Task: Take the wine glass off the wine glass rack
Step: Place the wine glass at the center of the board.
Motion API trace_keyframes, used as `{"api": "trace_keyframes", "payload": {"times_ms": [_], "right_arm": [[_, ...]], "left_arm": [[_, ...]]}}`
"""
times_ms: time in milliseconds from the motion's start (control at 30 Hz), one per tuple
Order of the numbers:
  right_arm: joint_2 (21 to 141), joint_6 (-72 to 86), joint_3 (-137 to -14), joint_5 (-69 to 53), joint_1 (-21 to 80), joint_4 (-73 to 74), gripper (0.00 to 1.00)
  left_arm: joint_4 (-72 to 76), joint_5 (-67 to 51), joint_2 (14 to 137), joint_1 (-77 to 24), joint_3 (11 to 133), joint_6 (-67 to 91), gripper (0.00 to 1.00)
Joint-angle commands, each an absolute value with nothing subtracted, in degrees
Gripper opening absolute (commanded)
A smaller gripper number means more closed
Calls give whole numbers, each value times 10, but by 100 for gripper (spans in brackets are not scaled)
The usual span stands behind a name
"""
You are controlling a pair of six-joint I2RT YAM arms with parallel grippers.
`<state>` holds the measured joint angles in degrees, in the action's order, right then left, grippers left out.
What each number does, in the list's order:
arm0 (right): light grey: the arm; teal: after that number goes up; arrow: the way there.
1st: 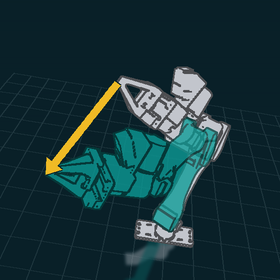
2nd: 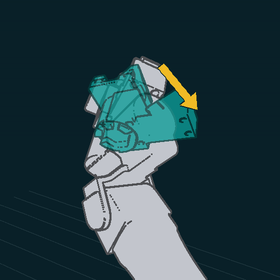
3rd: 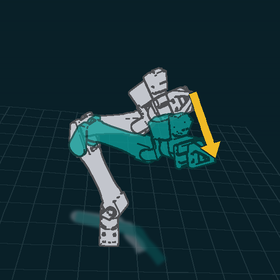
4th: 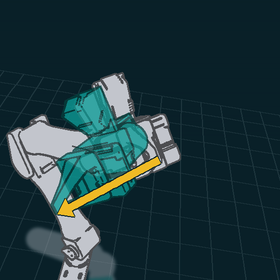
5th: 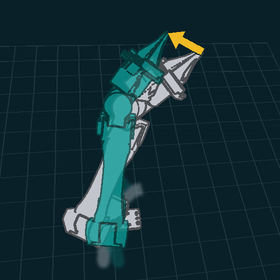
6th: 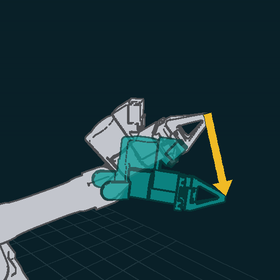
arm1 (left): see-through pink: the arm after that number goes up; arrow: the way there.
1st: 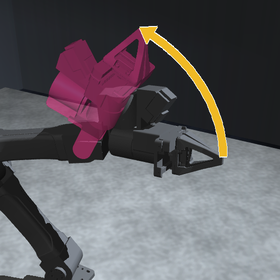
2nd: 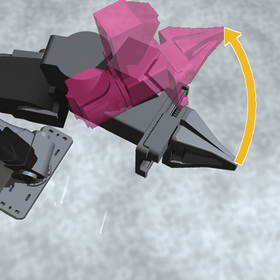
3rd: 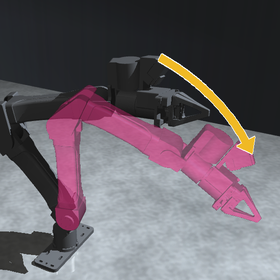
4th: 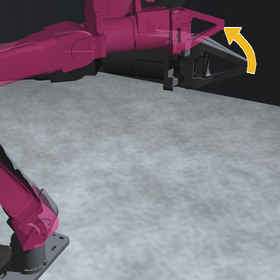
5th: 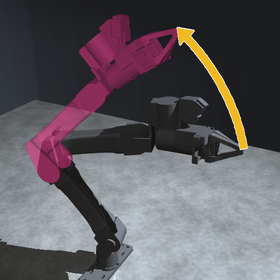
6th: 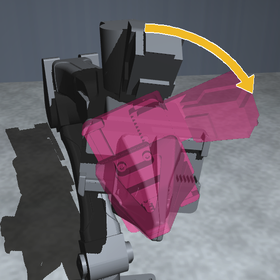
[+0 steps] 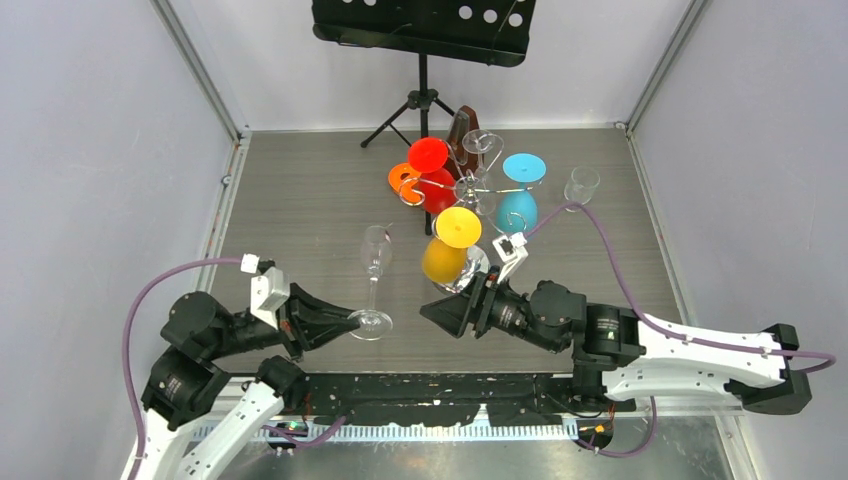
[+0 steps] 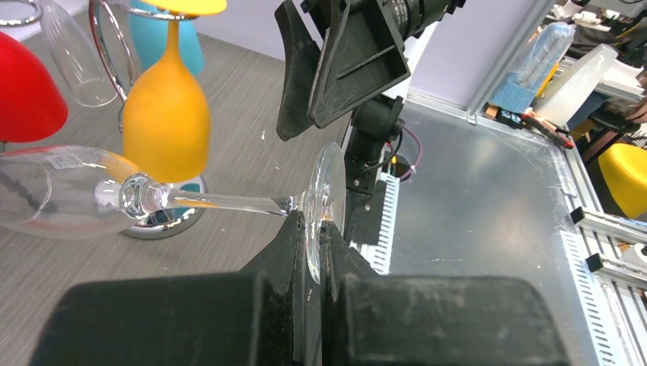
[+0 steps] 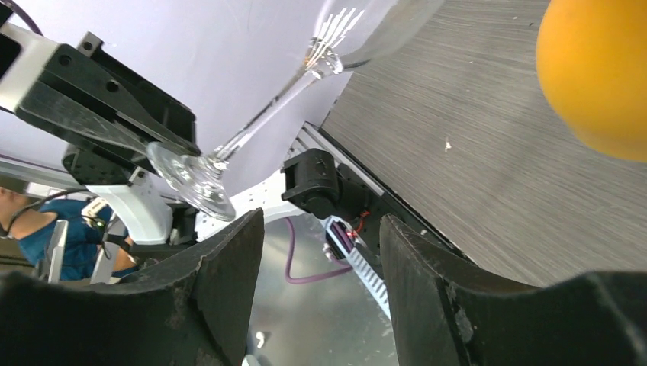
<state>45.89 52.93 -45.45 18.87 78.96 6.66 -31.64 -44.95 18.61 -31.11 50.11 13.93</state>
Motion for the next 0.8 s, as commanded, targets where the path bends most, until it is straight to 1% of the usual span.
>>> {"api": "trace_keyframes", "payload": {"times_ms": [0, 200, 333, 433, 567, 700, 767], "right_arm": [[431, 476, -503, 207, 793, 120, 64], [420, 428, -547, 199, 793, 173, 64], [418, 403, -569, 199, 793, 193, 64], [414, 393, -578, 194, 793, 199, 63], [403, 389, -581, 191, 792, 207, 63], [386, 390, -578, 186, 793, 216, 63], [380, 391, -578, 182, 793, 221, 63]], "left_arm": [[-290, -446, 205, -314, 546, 166, 0], [-275, -448, 259, -320, 583, 179, 0], [-276, -416, 302, -374, 625, 165, 0], [-297, -341, 338, -453, 662, 136, 0], [-349, -188, 378, -580, 718, 88, 0], [-358, -77, 397, -679, 731, 73, 0], [-364, 1, 411, -734, 732, 64, 0]]}}
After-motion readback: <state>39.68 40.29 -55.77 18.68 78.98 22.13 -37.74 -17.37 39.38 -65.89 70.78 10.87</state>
